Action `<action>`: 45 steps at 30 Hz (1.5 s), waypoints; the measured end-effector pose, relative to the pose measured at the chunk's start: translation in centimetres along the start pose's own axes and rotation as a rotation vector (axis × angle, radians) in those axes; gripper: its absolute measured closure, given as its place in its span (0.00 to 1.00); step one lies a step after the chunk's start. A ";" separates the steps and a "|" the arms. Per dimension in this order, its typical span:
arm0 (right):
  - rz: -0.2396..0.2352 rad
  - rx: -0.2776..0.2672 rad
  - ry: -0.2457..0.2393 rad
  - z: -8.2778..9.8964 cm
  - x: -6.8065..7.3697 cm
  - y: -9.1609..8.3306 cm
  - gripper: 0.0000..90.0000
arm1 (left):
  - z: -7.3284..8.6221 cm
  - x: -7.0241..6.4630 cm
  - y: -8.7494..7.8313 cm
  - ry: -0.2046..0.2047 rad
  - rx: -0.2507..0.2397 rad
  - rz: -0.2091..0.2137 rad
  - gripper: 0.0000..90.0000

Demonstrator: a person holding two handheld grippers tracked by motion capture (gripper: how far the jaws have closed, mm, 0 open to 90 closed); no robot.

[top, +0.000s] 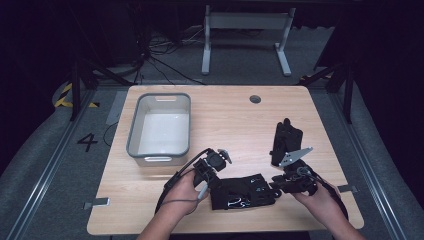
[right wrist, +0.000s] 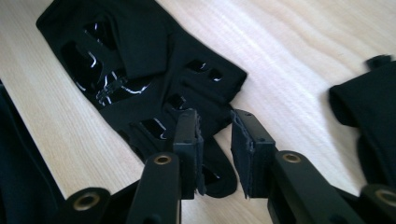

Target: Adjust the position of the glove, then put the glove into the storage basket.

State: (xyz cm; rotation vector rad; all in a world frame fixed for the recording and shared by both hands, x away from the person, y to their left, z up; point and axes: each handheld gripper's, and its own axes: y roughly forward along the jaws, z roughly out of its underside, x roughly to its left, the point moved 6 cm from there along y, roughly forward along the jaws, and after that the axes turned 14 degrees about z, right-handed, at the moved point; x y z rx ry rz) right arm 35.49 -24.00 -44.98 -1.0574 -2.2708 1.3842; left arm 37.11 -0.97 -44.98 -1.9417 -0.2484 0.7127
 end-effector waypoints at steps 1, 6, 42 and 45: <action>0.007 -0.009 -0.002 0.0 -0.2 -0.1 0.80 | 0.0 0.0 -0.2 -0.005 -0.008 -0.002 0.71; 0.032 -0.042 0.016 -0.1 -1.1 -0.6 0.76 | -0.4 0.0 -1.0 -0.010 -0.097 -0.016 0.65; 0.107 0.001 0.070 -5.5 -10.1 0.4 0.76 | 1.3 1.7 -4.0 -0.038 -0.274 -0.051 0.57; 0.109 0.032 0.088 -6.1 -11.0 1.7 0.76 | 1.6 1.7 -4.1 -0.042 -0.275 -0.050 0.57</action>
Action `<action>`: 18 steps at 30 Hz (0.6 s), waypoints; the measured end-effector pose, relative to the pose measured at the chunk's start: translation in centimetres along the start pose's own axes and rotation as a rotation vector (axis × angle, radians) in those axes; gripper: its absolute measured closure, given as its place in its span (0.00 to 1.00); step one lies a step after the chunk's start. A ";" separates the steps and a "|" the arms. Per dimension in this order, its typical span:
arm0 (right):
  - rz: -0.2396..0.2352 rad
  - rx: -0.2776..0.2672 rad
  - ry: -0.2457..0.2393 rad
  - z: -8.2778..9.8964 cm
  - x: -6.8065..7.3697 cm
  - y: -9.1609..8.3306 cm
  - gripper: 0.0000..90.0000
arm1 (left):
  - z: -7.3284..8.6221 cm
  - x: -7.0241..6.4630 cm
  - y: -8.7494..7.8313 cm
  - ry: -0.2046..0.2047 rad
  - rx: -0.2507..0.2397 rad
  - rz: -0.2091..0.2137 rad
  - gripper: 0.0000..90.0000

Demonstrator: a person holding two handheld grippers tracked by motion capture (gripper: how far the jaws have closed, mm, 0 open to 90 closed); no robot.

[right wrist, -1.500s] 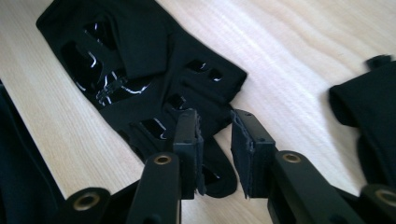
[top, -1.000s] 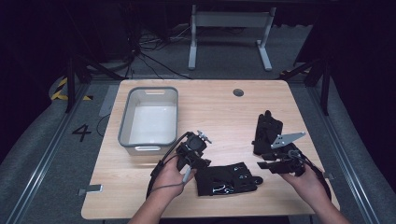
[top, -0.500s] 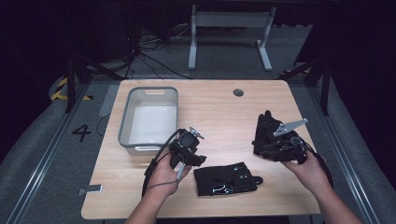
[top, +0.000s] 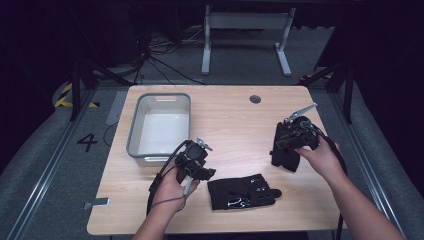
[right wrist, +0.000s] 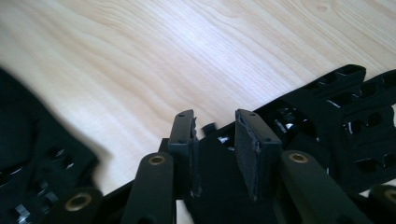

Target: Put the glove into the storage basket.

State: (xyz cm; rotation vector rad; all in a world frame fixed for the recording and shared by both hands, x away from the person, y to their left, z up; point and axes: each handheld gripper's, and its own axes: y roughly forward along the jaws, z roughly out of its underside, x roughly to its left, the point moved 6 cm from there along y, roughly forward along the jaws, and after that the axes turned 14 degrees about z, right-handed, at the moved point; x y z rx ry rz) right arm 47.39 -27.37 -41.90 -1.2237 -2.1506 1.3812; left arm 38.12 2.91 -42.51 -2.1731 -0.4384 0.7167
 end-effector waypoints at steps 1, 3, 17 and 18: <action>0.004 0.018 0.001 -0.1 -0.2 0.5 0.76 | 0.1 0.0 0.0 -0.004 -0.001 -0.001 0.57; 0.011 0.048 0.011 -0.4 -0.6 1.6 0.76 | 0.4 0.2 0.0 -0.011 0.006 -0.004 0.57; 0.012 0.182 0.067 -0.1 -1.6 6.3 0.72 | 0.9 0.6 0.4 -0.038 0.024 -0.019 0.56; 0.009 0.188 0.074 -0.1 -1.6 6.4 0.70 | 0.9 0.6 0.4 -0.038 0.023 -0.020 0.56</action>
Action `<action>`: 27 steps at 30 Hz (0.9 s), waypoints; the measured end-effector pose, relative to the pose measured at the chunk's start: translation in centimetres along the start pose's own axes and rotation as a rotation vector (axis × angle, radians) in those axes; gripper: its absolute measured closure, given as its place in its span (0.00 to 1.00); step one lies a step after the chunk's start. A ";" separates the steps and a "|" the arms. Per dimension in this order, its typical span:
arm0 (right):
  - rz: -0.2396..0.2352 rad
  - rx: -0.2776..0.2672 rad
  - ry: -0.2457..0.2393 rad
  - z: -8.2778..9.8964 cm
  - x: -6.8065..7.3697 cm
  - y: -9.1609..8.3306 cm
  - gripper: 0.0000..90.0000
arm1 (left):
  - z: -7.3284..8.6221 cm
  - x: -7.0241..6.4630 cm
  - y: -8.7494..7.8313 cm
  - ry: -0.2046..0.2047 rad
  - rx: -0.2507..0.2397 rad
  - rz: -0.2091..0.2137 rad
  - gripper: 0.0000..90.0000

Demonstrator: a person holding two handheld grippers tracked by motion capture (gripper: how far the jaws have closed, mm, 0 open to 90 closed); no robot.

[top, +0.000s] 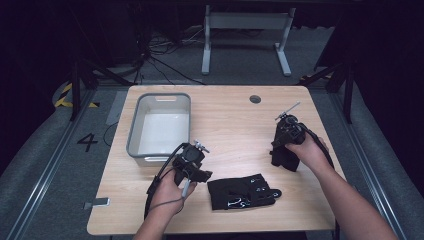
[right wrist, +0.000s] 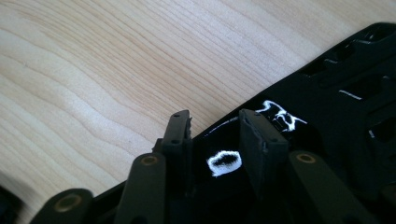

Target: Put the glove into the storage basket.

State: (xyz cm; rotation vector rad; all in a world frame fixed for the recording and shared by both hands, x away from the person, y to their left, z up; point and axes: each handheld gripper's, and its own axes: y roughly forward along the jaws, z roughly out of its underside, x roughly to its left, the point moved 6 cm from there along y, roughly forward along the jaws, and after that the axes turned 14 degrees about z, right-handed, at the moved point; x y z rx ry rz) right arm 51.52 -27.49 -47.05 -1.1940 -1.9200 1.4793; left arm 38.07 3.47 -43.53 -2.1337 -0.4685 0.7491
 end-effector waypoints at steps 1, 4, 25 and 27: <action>-0.001 -0.001 0.012 0.0 0.0 0.2 0.67 | 0.0 0.0 0.0 0.000 0.002 0.002 0.56; -0.003 0.014 0.028 0.1 0.3 0.6 0.61 | -0.1 0.0 0.2 0.001 0.010 0.002 0.56; 0.093 0.028 0.013 0.1 -0.2 1.2 0.92 | -0.1 -0.1 0.5 0.000 0.017 0.006 0.55; 0.078 0.023 0.029 0.2 -0.3 1.1 0.93 | -0.1 -0.1 0.5 -0.001 0.017 0.008 0.56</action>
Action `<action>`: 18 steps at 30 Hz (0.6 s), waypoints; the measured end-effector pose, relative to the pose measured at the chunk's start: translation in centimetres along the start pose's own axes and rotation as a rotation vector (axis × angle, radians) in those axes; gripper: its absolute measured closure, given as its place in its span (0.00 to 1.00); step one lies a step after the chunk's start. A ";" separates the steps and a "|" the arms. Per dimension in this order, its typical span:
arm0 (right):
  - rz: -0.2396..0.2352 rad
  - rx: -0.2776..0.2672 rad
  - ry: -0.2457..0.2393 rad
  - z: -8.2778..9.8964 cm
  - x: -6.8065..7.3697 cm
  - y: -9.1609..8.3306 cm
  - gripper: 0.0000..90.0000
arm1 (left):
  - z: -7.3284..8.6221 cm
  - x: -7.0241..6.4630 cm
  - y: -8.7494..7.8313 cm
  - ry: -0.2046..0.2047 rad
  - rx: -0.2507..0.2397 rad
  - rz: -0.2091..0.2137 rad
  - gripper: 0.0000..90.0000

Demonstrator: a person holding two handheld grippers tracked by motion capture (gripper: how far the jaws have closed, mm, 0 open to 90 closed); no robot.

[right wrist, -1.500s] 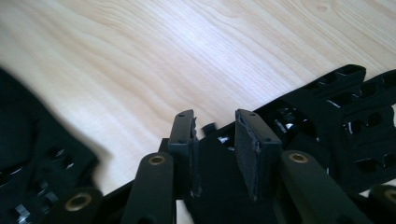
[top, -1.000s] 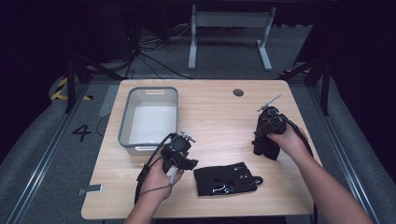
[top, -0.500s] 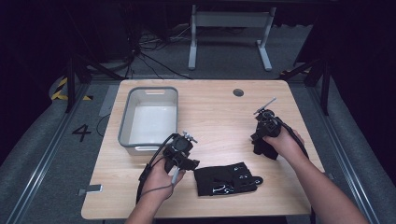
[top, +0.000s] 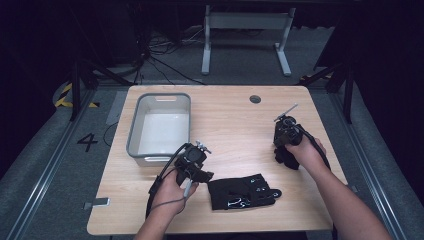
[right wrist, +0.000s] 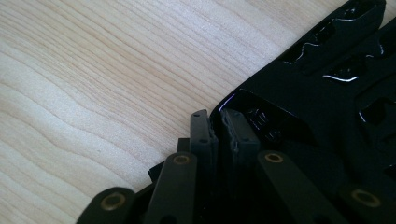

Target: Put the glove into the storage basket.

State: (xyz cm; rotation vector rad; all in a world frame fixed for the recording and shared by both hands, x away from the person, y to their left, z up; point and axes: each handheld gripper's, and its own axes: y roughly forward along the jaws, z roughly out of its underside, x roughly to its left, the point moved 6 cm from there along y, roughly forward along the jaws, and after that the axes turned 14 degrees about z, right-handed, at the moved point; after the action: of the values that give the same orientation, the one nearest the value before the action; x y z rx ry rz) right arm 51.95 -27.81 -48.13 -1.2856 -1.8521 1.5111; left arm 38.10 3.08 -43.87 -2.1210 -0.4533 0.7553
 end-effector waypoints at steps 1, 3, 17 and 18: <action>-0.001 -0.005 0.003 0.0 0.0 0.0 0.94 | 0.0 0.0 0.0 0.001 0.000 0.000 0.56; -0.004 -0.011 0.007 0.0 -0.1 0.0 0.95 | 0.0 0.0 0.0 0.002 0.001 0.000 0.56; 0.004 -0.102 0.010 0.4 -0.5 -3.4 0.97 | -0.4 0.0 0.1 0.010 -0.001 0.004 0.56; 0.003 -0.117 0.011 0.5 -0.6 -4.0 0.97 | -0.5 -0.1 0.2 0.013 0.002 0.004 0.56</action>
State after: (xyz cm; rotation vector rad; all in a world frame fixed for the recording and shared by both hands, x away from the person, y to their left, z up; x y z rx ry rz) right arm 50.31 -28.47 -44.51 -1.3460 -1.9576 1.4130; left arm 38.36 2.69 -43.75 -2.1241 -0.4412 0.7434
